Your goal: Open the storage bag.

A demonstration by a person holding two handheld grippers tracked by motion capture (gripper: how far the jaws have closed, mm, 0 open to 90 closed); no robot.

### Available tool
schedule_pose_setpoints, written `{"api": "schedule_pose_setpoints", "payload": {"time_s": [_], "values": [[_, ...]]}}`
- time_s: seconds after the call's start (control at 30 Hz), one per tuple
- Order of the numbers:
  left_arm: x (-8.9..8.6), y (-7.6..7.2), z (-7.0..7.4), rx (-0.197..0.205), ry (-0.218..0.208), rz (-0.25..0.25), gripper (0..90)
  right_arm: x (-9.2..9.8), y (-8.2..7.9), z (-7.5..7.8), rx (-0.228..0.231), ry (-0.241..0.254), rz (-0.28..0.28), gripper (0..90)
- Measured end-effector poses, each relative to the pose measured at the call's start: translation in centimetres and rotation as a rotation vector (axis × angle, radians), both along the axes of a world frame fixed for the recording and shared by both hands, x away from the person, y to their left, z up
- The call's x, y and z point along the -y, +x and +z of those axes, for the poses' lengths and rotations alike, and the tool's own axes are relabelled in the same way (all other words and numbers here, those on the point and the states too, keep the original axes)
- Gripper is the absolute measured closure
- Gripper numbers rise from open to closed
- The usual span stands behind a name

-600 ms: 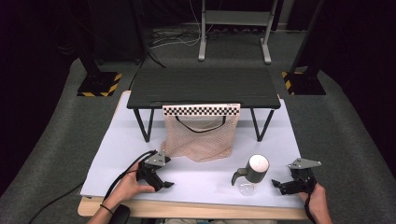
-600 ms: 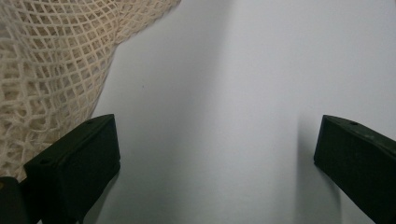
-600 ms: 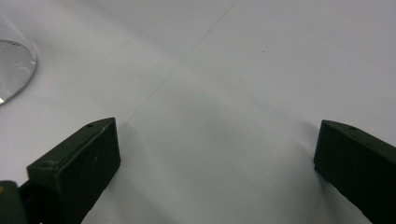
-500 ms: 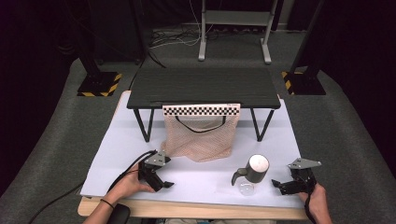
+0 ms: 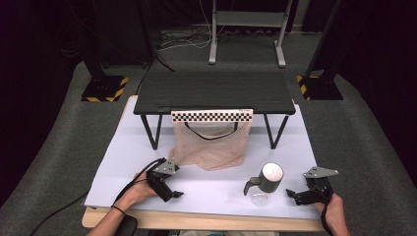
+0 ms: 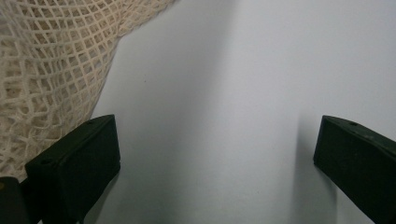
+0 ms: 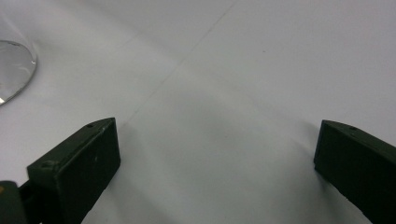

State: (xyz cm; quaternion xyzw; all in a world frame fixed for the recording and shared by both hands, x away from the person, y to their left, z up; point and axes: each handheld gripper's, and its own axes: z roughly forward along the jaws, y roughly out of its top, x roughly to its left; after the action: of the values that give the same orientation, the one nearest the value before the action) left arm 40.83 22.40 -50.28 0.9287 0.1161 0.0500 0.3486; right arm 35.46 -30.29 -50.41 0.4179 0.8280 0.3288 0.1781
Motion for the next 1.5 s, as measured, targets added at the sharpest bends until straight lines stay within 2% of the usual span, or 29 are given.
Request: {"api": "schedule_pose_setpoints", "payload": {"time_s": [0.2, 0.27, 0.3, 0.37, 0.4, 0.5, 0.63, 1.0, 1.07, 1.2, 1.3, 1.47, 1.5], "values": [[-0.1, -0.3, 0.2, 0.002, -0.003, 0.036, 0.1, 0.0, 0.0, 0.0, -0.002, 0.001, 0.000, 0.0], [0.0, -0.5, 0.6, 0.014, -0.020, 0.045, 0.1, 0.0, 0.0, 0.0, -0.001, 0.001, 0.000, 0.0], [0.0, -0.5, 1.2, 0.027, -0.051, 0.053, 0.1, 0.0, 0.0, 0.0, -0.001, 0.001, -0.001, 0.0], [0.2, -0.5, 1.7, 0.035, -0.073, 0.067, 0.1, 0.0, 0.0, 0.0, -0.002, 0.001, -0.001, 0.0], [0.2, -0.5, 1.7, 0.035, -0.073, 0.067, 0.1, 0.0, 0.0, 0.0, -0.002, 0.001, -0.001, 0.0], [0.1, -0.2, 2.4, 0.038, -0.117, 0.073, 0.1, 0.0, 0.0, 0.0, -0.002, 0.002, -0.001, 0.0], [-0.1, 0.1, 2.7, 0.033, -0.146, 0.084, 0.0, 0.0, 0.0, 0.0, 0.001, 0.000, -0.001, 0.0], [0.1, 0.1, 4.1, 0.072, -0.162, 0.101, 0.0, 0.0, 0.1, 0.0, -0.005, 0.003, 0.000, 0.0], [0.2, 0.1, 4.1, 0.080, -0.177, 0.106, 0.0, 0.0, 0.1, 0.0, -0.004, 0.003, 0.000, 0.0], [0.3, 0.3, 3.8, 0.076, -0.173, 0.110, 0.0, 0.0, 0.1, 0.0, -0.006, 0.003, 0.000, 0.0], [0.3, 0.3, 4.0, 0.082, -0.187, 0.114, 0.0, 0.0, 0.1, 0.0, -0.005, 0.003, 0.000, 0.0], [0.6, 0.4, 5.4, 0.093, -0.202, 0.104, 0.1, 0.0, 0.1, 0.0, -0.007, 0.003, 0.001, 0.0], [0.8, 0.3, 5.8, 0.115, -0.186, 0.103, 0.0, 0.0, 0.1, 0.0, -0.007, 0.003, 0.001, 0.0]]}}
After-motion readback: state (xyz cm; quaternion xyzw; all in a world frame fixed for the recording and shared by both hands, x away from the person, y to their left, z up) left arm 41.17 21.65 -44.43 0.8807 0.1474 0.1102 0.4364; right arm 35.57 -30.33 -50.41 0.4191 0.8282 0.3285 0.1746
